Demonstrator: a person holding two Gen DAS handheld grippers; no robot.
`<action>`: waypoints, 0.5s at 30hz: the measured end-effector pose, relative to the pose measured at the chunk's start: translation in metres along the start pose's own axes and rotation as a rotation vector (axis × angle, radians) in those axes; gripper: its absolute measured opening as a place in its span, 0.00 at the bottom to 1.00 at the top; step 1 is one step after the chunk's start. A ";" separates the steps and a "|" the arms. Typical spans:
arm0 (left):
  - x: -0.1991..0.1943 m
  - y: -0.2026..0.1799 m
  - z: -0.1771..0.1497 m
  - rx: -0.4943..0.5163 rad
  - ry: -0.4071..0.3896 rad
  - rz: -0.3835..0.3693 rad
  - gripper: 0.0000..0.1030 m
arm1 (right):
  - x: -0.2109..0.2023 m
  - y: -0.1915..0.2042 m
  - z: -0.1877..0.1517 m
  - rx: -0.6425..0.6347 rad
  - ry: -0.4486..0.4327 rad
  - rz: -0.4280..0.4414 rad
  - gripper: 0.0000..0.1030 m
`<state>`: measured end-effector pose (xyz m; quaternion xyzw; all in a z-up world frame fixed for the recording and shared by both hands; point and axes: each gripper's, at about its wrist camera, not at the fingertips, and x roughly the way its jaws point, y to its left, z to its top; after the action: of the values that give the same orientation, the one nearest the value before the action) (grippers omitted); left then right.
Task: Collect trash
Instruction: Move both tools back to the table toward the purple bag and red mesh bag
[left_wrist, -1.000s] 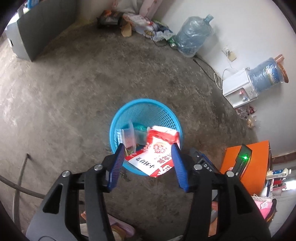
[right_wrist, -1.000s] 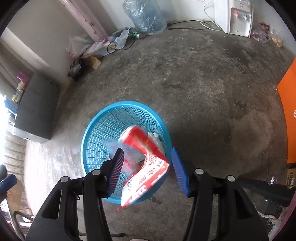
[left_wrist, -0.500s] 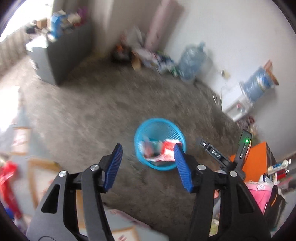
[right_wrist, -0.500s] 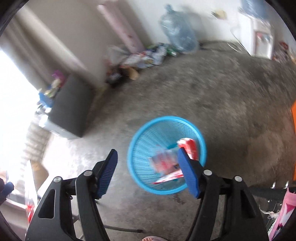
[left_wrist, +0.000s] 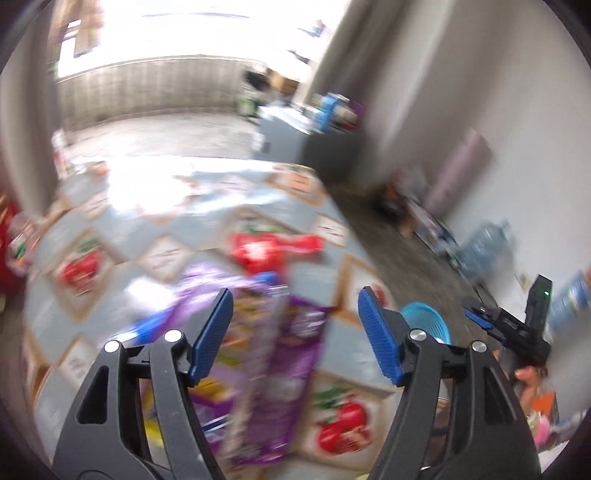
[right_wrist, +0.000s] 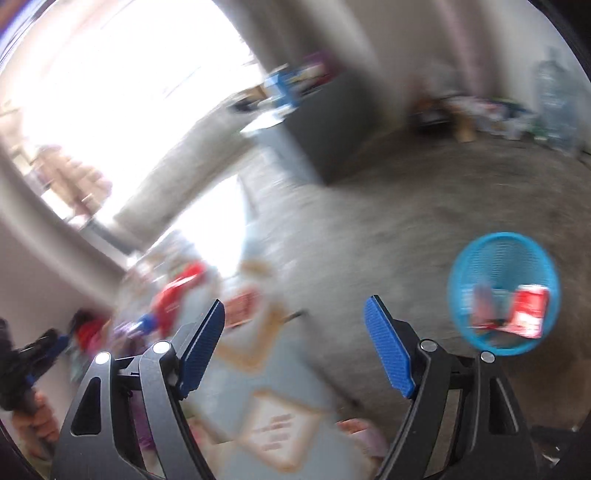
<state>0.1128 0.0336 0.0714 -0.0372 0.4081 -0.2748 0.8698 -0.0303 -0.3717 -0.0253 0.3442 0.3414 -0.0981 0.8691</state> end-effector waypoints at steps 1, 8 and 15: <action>-0.009 0.014 -0.005 -0.029 -0.017 0.010 0.64 | 0.005 0.015 -0.003 -0.015 0.028 0.038 0.74; -0.036 0.083 -0.042 -0.148 -0.079 -0.008 0.64 | 0.044 0.085 -0.017 -0.056 0.195 0.205 0.74; -0.037 0.102 -0.059 -0.117 -0.109 0.004 0.64 | 0.085 0.115 -0.020 0.100 0.347 0.339 0.74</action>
<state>0.0961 0.1487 0.0284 -0.1020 0.3755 -0.2463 0.8877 0.0693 -0.2680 -0.0309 0.4507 0.4176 0.0927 0.7835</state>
